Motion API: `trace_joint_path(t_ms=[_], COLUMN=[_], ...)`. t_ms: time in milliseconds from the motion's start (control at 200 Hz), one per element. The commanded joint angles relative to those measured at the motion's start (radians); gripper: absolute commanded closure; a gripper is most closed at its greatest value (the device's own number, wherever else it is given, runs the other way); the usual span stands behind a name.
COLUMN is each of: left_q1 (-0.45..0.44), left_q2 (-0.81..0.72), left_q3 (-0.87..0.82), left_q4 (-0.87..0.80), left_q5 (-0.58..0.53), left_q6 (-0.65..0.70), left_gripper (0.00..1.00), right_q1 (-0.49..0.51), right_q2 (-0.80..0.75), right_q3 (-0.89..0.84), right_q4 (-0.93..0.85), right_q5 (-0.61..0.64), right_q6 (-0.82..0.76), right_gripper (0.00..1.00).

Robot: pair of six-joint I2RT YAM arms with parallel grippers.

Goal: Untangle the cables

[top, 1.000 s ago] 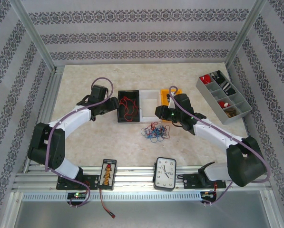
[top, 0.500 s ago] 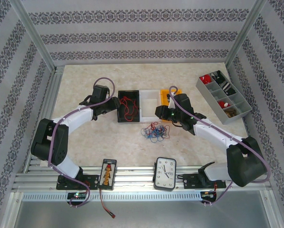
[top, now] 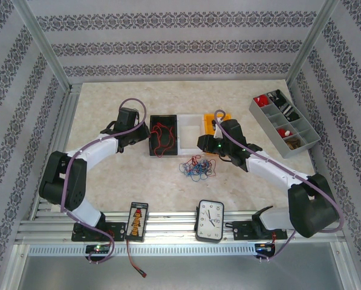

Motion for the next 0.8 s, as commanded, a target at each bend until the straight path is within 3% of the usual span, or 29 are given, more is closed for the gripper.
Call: trace_joint_path(t_ms=[0, 380, 570, 799], left_q1=[-0.007, -0.092, -0.151, -0.183], left_q2=[-0.054, -0.013, 0.065, 0.154], left_q3=[0.017, 0.109, 0.097, 0.129], left_q4=[0.062, 0.152, 0.316, 0.219], left_q5=[0.008, -0.129, -0.212, -0.339], left_q6=[0.023, 0.097, 0.151, 0.175], left_gripper=[1.00, 1.00, 1.00, 1.00], right_q1=[0.009, 0.009, 0.009, 0.005], right_q2=[-0.008, -0.003, -0.003, -0.022], right_q3=[0.012, 0.003, 0.000, -0.013], right_q4=[-0.002, 0.003, 0.004, -0.004], right_q5=[0.013, 0.018, 0.018, 0.030], right_q6=[-0.015, -0.007, -0.002, -0.004], right_gripper=[0.83, 0.83, 0.83, 0.83])
